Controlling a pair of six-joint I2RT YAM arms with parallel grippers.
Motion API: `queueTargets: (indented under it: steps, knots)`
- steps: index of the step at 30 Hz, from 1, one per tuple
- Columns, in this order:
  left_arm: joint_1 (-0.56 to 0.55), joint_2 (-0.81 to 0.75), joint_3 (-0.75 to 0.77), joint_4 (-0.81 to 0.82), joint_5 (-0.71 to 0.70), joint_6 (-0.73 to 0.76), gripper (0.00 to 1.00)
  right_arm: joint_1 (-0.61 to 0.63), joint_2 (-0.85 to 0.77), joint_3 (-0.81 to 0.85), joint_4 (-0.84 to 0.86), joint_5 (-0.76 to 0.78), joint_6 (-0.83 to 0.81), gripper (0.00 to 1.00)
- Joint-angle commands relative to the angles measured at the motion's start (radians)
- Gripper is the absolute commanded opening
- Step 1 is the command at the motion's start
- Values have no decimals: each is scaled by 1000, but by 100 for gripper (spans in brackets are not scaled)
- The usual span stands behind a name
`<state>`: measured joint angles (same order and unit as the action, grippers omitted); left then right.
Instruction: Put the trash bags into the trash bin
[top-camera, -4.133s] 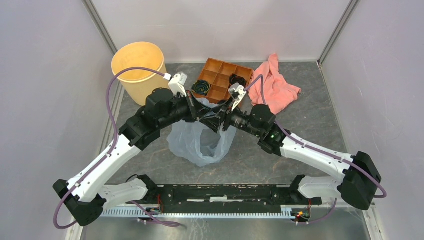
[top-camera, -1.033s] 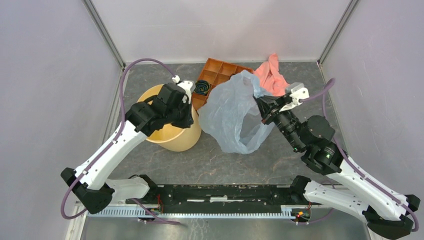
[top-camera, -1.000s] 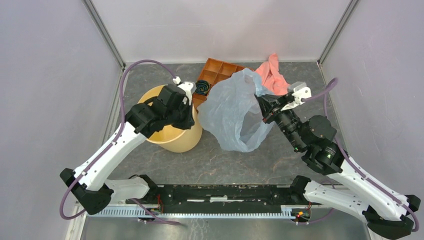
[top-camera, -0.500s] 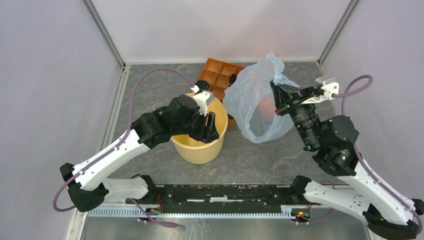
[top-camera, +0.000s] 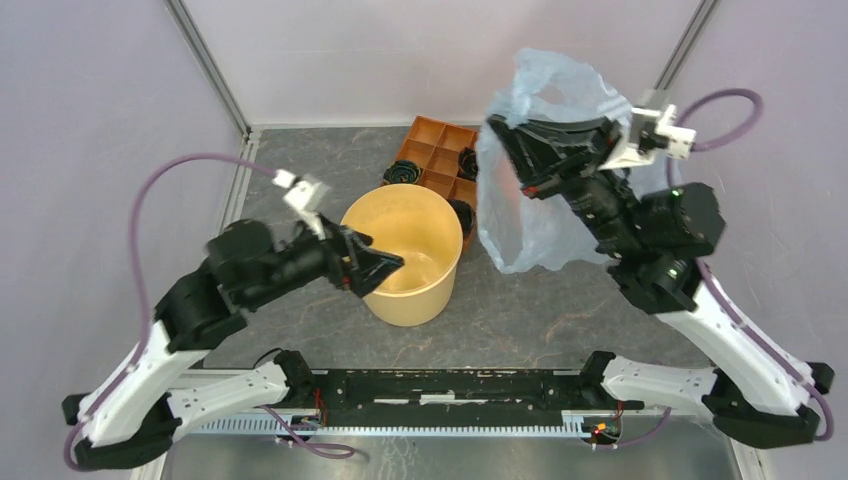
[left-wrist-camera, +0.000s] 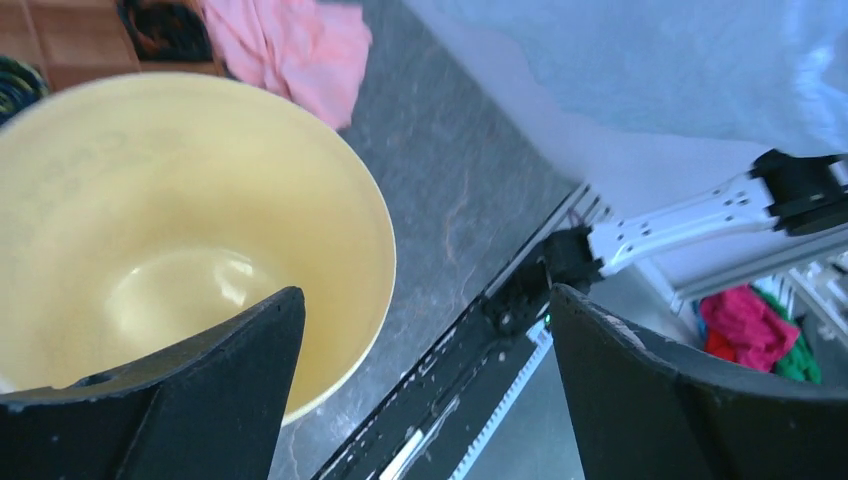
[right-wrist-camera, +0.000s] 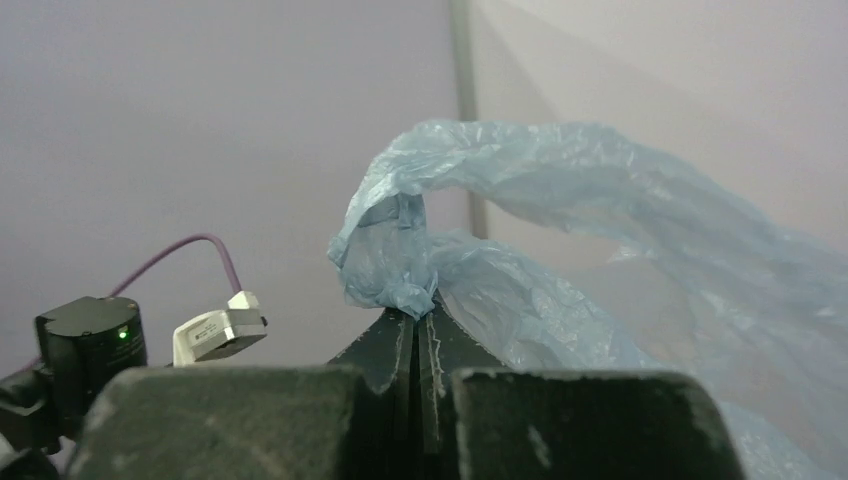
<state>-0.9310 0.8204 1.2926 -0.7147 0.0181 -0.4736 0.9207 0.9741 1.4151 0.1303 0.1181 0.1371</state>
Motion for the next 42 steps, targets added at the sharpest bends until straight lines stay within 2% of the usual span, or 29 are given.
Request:
queueTargets:
  steps: [1, 5, 7, 8, 11, 13, 19, 23, 25, 29, 32, 35, 38, 42]
  knots:
    - [-2, -162, -43, 92, -126, -52, 100, 4, 160, 63, 235, -320, 243, 1]
    - [-2, -289, -74, 148, -136, -56, 100, 71, 316, 121, 462, -375, 434, 1]
    - [-1, -326, -70, 149, -148, -62, 100, 125, 383, 191, 491, -370, 451, 1]
    - [-1, -360, -68, 132, -166, -58, 100, 168, 452, 292, 489, -377, 468, 1]
    - [-1, -379, -56, 82, -218, -56, 100, 171, 468, 353, 446, -356, 469, 1]
    - [-1, -386, -39, 51, -238, -59, 100, 171, 399, 293, 378, -254, 388, 1]
    - [-1, -399, -12, 41, -247, -75, 100, 145, 126, -58, 165, 271, 269, 1]
    - [0, -336, 23, 17, -269, -94, 100, 111, 45, -207, 89, 383, 190, 1]
    - [0, -287, 46, -16, -327, -126, 100, 80, 35, -247, 30, 404, 171, 1]
    - [0, -187, 98, -38, -346, -132, 100, 29, 27, -280, -60, 266, 141, 1]
    - [-1, -133, 131, -43, -387, -135, 100, 28, 21, -269, -33, -86, -1, 1]
    - [0, -81, 173, -57, -439, -141, 100, 27, 55, -168, -36, -386, -69, 1]
    - [0, -52, 194, -57, -463, -148, 100, 27, 114, -56, -11, -562, -75, 1]
    - [0, -63, 210, -71, -473, -151, 100, 28, 229, 153, 20, -746, 17, 1]
